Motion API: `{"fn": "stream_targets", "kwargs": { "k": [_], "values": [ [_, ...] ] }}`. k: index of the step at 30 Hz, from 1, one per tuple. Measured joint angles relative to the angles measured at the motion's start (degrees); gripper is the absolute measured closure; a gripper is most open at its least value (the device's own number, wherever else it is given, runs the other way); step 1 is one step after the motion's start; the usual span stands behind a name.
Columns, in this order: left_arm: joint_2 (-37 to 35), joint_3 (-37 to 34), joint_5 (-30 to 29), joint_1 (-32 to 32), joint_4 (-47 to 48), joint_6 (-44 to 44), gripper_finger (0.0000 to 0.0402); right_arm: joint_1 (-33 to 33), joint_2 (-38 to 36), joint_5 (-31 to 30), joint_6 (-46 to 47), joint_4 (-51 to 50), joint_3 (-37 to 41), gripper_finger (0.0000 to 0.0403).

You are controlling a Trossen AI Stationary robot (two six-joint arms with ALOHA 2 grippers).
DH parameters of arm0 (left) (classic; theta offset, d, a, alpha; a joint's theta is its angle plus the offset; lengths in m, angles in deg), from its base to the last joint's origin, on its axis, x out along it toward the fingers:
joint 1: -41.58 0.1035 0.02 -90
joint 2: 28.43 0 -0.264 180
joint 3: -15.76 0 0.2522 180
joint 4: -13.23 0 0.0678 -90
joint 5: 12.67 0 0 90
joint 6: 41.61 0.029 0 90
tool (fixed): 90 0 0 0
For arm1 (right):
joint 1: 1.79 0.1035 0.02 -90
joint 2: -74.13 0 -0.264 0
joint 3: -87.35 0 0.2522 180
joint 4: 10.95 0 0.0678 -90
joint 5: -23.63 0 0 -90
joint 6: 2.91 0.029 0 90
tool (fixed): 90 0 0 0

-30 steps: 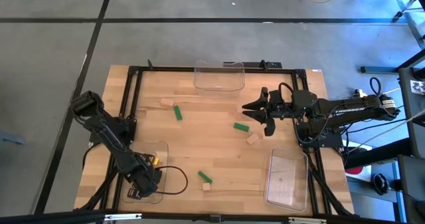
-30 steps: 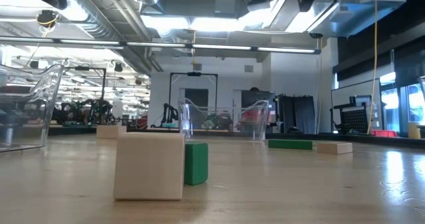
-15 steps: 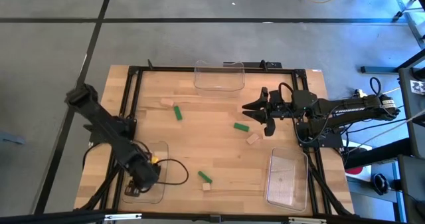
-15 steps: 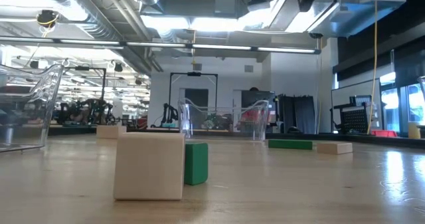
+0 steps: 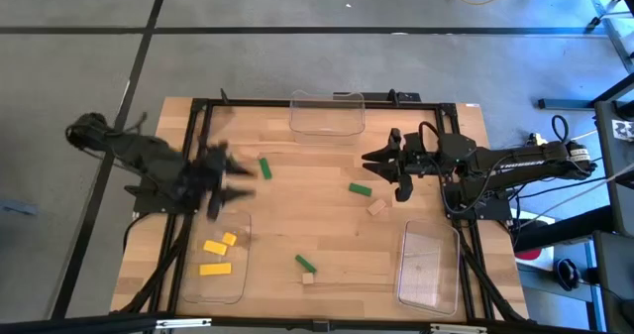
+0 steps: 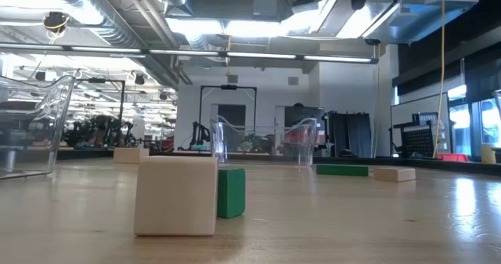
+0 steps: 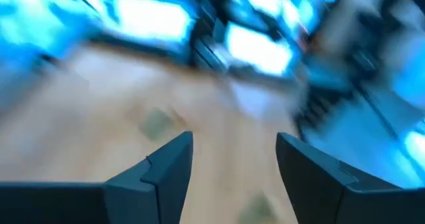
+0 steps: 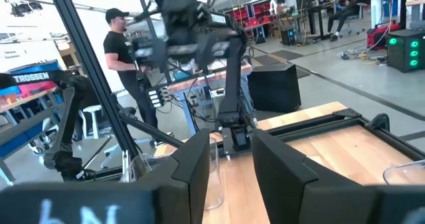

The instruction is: Sort & place blocks by color

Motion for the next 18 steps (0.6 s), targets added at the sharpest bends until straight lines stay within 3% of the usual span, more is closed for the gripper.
{"fn": "stream_targets", "kwargs": {
  "k": [3,9,15,18],
  "values": [
    [-1.3,-2.5,-1.6,5.7,-9.2,5.0,0.0195,0.0,0.0,0.0,0.0,0.8,0.0,0.0286],
    [-0.4,-13.4,6.4,12.4,-30.9,3.7,0.0195,0.0,0.0,0.0,0.0,1.4,0.0,0.0286],
    [1.5,-21.7,4.2,13.7,-46.5,-2.2,0.0195,0.0,0.0,0.0,0.0,1.2,0.0,0.0286],
    [1.7,-22.6,3.1,13.7,-47.3,-2.9,0.0195,0.0,0.0,0.0,-0.1,1.4,0.0,0.0286]
  ]
}}
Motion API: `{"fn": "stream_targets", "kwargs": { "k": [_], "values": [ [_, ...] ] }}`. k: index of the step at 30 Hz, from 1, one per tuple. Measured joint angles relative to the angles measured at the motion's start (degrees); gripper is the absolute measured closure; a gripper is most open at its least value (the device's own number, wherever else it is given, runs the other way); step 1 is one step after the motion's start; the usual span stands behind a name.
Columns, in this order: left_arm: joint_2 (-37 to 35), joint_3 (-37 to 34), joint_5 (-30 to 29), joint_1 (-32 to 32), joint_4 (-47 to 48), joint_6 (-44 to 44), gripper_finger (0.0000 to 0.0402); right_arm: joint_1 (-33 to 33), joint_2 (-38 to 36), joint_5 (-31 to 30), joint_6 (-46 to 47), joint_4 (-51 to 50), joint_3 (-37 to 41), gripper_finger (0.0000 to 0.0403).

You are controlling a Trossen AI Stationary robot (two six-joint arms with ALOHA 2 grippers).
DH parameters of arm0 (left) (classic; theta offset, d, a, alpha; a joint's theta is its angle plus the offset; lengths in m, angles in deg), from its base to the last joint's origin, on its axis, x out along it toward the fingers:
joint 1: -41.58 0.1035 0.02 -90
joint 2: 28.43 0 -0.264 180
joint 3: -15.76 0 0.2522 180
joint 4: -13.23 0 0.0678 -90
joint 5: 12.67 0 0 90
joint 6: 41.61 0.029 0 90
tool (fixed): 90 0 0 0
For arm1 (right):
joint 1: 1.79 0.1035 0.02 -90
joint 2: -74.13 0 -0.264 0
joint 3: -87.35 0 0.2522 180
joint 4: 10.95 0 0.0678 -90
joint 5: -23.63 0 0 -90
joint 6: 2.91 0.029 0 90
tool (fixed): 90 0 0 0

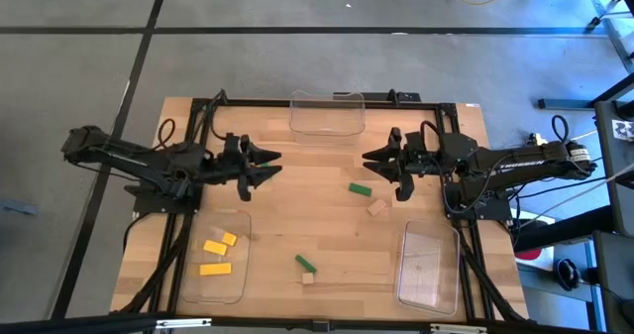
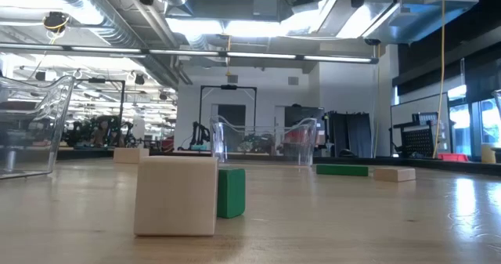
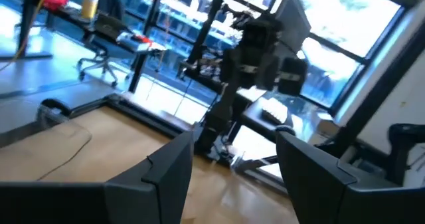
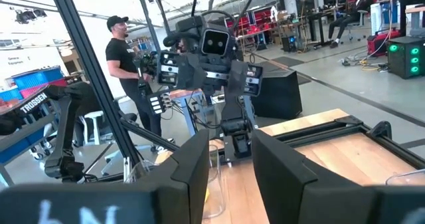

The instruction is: Sort & place blocks by color

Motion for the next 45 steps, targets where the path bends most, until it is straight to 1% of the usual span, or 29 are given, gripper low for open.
{"fn": "stream_targets", "kwargs": {
  "k": [3,8,15,18,21,27,31,35,37,40,42,45],
  "values": [
    [0.0,0.0,0.0,0.0,-0.4,-1.5,0.0195,0.0,0.0,0.0,0.2,0.5,0.0,0.0286],
    [-0.2,0.0,-0.6,0.0,-0.4,-4.3,0.0195,0.0,0.0,0.0,5.9,1.0,0.0,0.0286],
    [-0.1,0.0,-0.6,0.0,-0.3,-4.0,0.0195,0.0,0.0,-0.2,5.8,0.8,0.0,0.0286],
    [-0.1,0.0,-2.2,0.0,-0.3,-2.7,0.0195,0.0,0.0,-1.7,5.9,0.8,0.0,0.0286],
    [-0.1,0.0,-4.1,0.0,-0.1,-2.7,0.0195,0.0,0.0,-3.0,8.1,0.9,0.0,0.0286],
    [-0.1,0.0,-4.2,0.0,0.1,-2.9,0.0195,0.0,0.0,-3.5,10.2,1.1,0.0,0.0286],
    [-0.1,0.0,-4.2,0.1,0.6,-0.8,0.0195,0.0,0.0,-5.8,10.2,1.1,0.0,0.0286],
    [-0.1,0.1,-3.8,1.3,1.5,-1.1,0.0195,0.0,0.0,-7.7,10.1,1.1,0.0,0.0286],
    [-0.1,0.5,-3.9,2.3,4.4,-2.8,0.0195,0.0,0.0,-8.5,8.9,1.1,0.0,0.0286],
    [0.2,2.6,-6.6,4.5,12.9,-8.9,0.0195,0.0,0.0,-10.3,9.1,1.1,0.0,0.0286],
    [1.5,4.7,-8.2,6.9,22.2,-13.7,0.0195,0.0,0.0,-11.7,9.1,0.9,0.0,0.0286],
    [4.7,7.8,-7.6,11.3,37.4,-22.8,0.0195,-0.1,0.0,-13.7,8.7,-0.8,0.0,0.0286]
  ]
}}
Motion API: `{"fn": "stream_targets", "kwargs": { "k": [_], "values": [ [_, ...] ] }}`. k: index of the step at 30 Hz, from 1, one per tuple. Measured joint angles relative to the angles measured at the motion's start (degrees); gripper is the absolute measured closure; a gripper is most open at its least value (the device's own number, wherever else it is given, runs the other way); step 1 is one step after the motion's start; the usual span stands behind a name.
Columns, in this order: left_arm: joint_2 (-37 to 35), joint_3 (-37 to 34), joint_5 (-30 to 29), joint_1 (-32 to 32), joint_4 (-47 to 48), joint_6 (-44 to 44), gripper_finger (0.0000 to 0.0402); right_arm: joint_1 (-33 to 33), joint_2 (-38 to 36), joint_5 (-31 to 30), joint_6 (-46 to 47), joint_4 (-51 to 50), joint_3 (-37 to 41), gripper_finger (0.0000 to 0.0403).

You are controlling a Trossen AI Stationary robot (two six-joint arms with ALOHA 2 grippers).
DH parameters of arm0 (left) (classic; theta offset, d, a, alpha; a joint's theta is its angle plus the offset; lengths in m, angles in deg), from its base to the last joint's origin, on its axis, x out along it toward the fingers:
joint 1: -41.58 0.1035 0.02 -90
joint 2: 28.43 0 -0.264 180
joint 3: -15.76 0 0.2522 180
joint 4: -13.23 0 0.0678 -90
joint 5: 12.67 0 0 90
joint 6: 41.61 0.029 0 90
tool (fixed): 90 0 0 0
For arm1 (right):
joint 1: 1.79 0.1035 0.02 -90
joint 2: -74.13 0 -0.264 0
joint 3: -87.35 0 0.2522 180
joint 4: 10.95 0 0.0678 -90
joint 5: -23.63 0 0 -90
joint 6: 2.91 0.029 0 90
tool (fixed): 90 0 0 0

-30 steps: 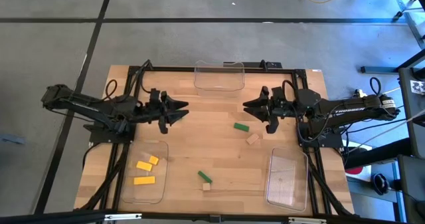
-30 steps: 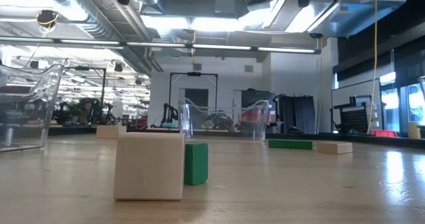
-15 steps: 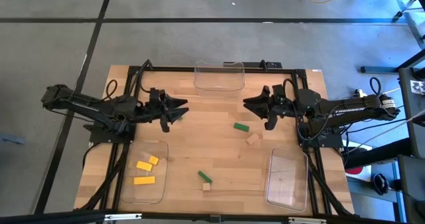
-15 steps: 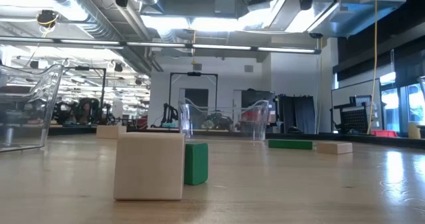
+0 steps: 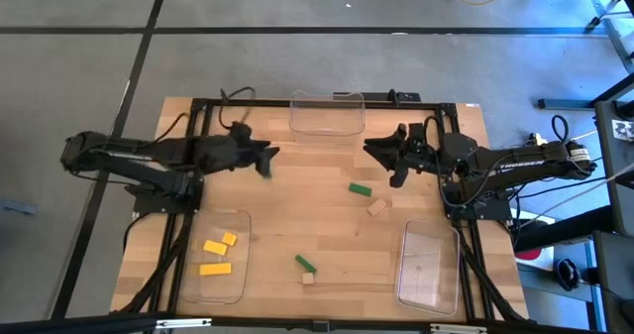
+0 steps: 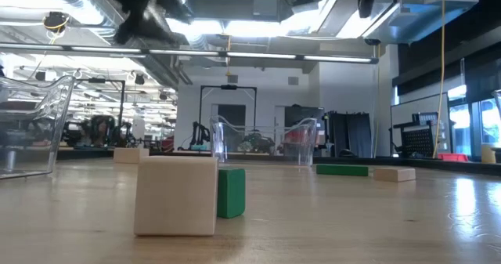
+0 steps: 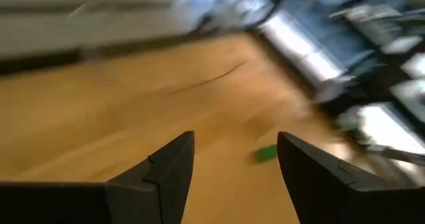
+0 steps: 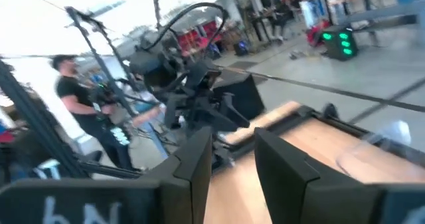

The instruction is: Sort & place blocks by color

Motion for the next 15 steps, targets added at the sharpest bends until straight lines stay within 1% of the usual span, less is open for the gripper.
{"fn": "stream_targets", "kwargs": {
  "k": [3,6,11,15],
  "values": [
    [4.6,1.2,1.2,3.8,11.7,-8.0,0.0195,-0.6,0.0,-1.0,0.3,-3.6,0.0,0.0286],
    [10.9,0.9,2.3,6.0,16.7,-16.6,0.0195,-1.0,0.0,-1.5,2.2,-7.0,0.0,0.0286],
    [21.3,-0.6,2.6,7.0,16.8,-23.0,0.019,-1.8,0.0,-2.3,3.0,-10.4,0.0,0.0286],
    [27.3,-0.6,3.7,7.7,16.6,-24.7,0.0175,-2.7,0.0,-2.4,3.0,-11.5,0.0,0.0286]
  ]
}}
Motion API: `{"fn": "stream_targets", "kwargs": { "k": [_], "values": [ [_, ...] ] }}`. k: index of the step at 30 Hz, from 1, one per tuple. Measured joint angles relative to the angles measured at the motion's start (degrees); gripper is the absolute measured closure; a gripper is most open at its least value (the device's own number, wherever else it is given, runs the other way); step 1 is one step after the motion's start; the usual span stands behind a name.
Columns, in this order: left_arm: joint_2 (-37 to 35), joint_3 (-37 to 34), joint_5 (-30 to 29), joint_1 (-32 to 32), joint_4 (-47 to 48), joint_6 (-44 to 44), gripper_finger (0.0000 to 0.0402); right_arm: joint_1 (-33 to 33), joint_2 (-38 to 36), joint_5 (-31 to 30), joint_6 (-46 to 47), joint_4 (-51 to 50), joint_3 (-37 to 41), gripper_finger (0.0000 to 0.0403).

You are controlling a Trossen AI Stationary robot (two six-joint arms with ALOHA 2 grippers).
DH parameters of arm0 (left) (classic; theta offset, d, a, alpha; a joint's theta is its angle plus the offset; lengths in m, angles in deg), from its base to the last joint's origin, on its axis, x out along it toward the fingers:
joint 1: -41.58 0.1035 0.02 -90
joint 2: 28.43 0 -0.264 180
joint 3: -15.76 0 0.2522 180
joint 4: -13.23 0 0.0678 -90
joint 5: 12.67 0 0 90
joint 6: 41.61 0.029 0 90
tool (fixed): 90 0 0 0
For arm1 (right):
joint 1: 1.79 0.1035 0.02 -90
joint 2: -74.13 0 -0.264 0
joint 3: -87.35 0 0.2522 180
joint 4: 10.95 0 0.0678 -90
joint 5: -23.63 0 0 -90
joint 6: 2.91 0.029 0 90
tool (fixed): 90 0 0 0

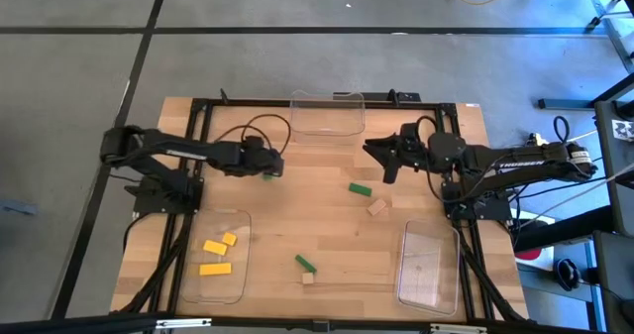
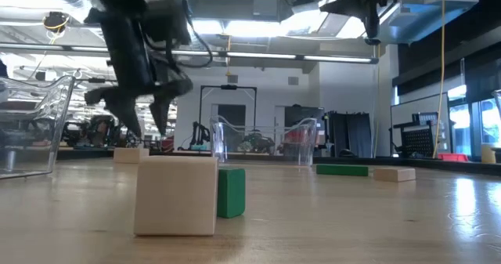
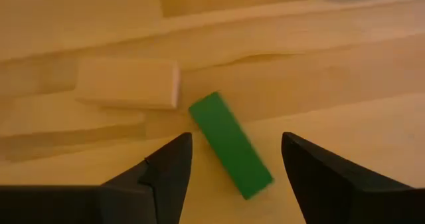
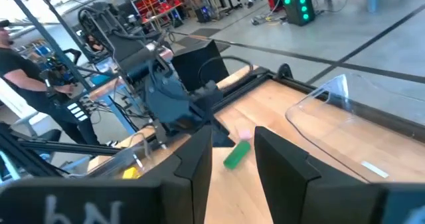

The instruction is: Sort & place blocks by color

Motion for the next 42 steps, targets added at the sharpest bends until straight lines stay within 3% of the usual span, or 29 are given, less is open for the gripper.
{"fn": "stream_targets", "kwargs": {
  "k": [6,12,21,25,33,42],
  "values": [
    [6.3,0.0,0.2,1.7,-5.0,-8.8,0.0149,-1.2,0.0,0.0,0.0,-1.8,0.0,0.0286],
    [11.6,0.0,1.1,1.7,-7.4,-18.3,0.0149,-1.7,0.0,0.0,0.0,-2.8,0.0,0.0286],
    [12.6,0.1,0.0,0.9,-7.0,-20.4,0.0154,-1.7,0.0,0.0,-3.1,-3.2,0.0,0.0286],
    [12.6,0.1,1.1,0.8,-5.4,-19.9,0.0186,-1.7,0.0,0.0,-4.5,-3.2,0.0,0.0286],
    [12.5,0.0,1.1,0.0,-3.7,-19.3,0.031,-1.7,0.0,0.0,-4.5,-3.2,0.0,0.0286],
    [2.0,-0.1,0.8,-3.4,-8.2,-5.9,0.0311,-1.7,0.0,0.0,-4.3,-3.7,0.0,0.0286]
  ]
}}
